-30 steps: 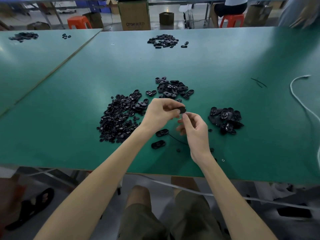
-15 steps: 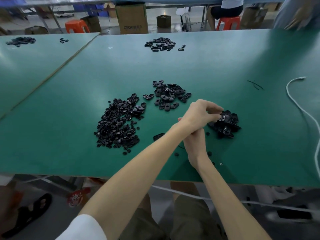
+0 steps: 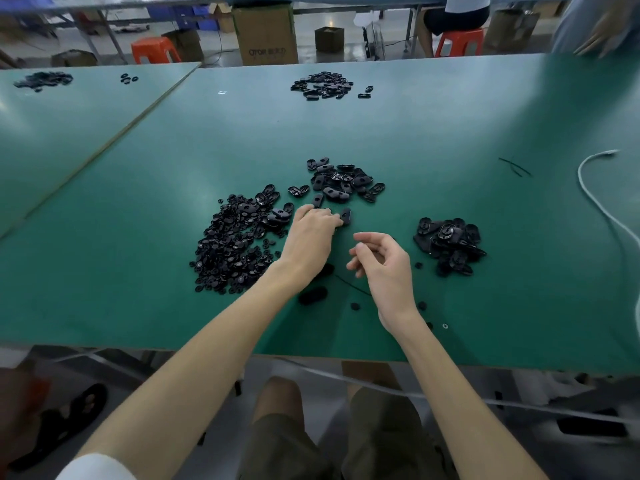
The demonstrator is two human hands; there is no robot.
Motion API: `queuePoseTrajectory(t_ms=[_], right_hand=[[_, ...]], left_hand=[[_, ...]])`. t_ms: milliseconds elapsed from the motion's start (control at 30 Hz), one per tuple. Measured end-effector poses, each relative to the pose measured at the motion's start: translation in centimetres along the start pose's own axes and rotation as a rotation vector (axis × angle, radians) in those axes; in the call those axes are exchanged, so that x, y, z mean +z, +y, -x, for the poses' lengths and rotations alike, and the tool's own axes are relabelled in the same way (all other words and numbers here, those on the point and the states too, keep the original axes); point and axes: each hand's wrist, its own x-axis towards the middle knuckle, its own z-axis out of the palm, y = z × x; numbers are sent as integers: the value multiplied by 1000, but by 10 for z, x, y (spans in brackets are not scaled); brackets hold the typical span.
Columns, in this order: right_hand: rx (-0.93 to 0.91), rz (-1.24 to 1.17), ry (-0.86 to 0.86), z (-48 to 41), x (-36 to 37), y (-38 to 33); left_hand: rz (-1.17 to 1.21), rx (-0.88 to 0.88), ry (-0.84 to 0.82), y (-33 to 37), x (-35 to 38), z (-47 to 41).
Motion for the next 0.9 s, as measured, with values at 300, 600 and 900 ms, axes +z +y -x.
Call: queuePoseTrajectory(t_ms=[300, 600, 900], right_hand=[[-8, 5, 4, -1, -1, 2], [-13, -1, 0, -1, -1, 2], [-49, 22, -47, -1, -1, 2]], left_hand=[[272, -76, -157, -7, -26, 16], [213, -169, -234, -16, -31, 16], [705, -225, -194, -7, -38, 27]])
